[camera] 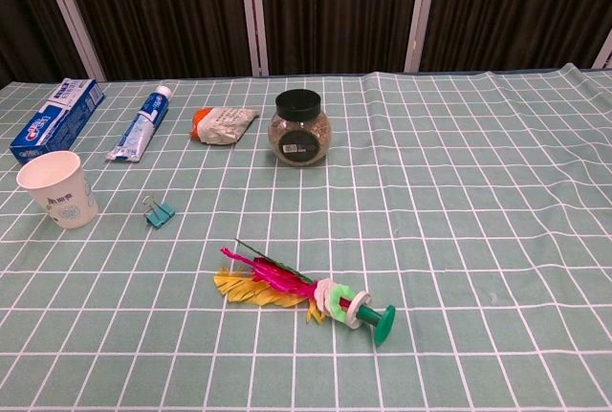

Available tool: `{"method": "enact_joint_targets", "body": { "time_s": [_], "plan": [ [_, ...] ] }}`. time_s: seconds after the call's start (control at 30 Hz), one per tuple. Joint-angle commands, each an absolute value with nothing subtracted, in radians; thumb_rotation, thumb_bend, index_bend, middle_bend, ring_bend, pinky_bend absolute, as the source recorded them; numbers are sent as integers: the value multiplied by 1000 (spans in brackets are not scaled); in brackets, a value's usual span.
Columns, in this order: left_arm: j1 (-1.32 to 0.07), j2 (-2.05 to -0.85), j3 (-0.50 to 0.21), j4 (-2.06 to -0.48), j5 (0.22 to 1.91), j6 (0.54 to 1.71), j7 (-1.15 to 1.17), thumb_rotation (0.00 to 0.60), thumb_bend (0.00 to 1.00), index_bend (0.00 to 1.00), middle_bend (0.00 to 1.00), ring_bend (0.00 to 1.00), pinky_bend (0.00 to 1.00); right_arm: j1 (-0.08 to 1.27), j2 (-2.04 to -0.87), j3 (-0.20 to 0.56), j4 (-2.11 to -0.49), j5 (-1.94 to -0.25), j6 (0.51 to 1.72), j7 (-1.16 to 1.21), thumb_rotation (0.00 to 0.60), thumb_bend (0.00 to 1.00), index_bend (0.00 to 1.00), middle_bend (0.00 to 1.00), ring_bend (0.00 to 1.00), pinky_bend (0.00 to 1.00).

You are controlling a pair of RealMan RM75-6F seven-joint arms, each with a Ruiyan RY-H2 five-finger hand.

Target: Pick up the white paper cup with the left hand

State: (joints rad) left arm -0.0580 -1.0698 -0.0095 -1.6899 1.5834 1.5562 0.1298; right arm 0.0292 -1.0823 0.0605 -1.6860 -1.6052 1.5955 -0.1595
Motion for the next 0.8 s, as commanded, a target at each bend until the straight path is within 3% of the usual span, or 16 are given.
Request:
{"method": "enact_joint_targets", "body": {
  "time_s": [0.03, 0.3, 0.8],
  "plan": [
    [-58, -1071, -9, -1689, 1584, 1556, 131, 600, 0, 0, 0, 0, 0, 28, -1076, 60, -1687, -1602, 1595, -147, 600, 0, 0, 0, 0, 0],
    [-129, -1159, -41, -1591, 1590, 1483, 191, 600, 0, 0, 0, 0, 0, 34, -1066, 64, -1696, -1597, 1586, -130, 600, 0, 0, 0, 0, 0],
    [-415, -1447, -81, -1277, 1644, 1154, 772, 600, 0, 0, 0, 0, 0, 48, -1072, 93, -1676, -1507, 1541, -138, 600, 0, 0, 0, 0, 0]
  ]
}}
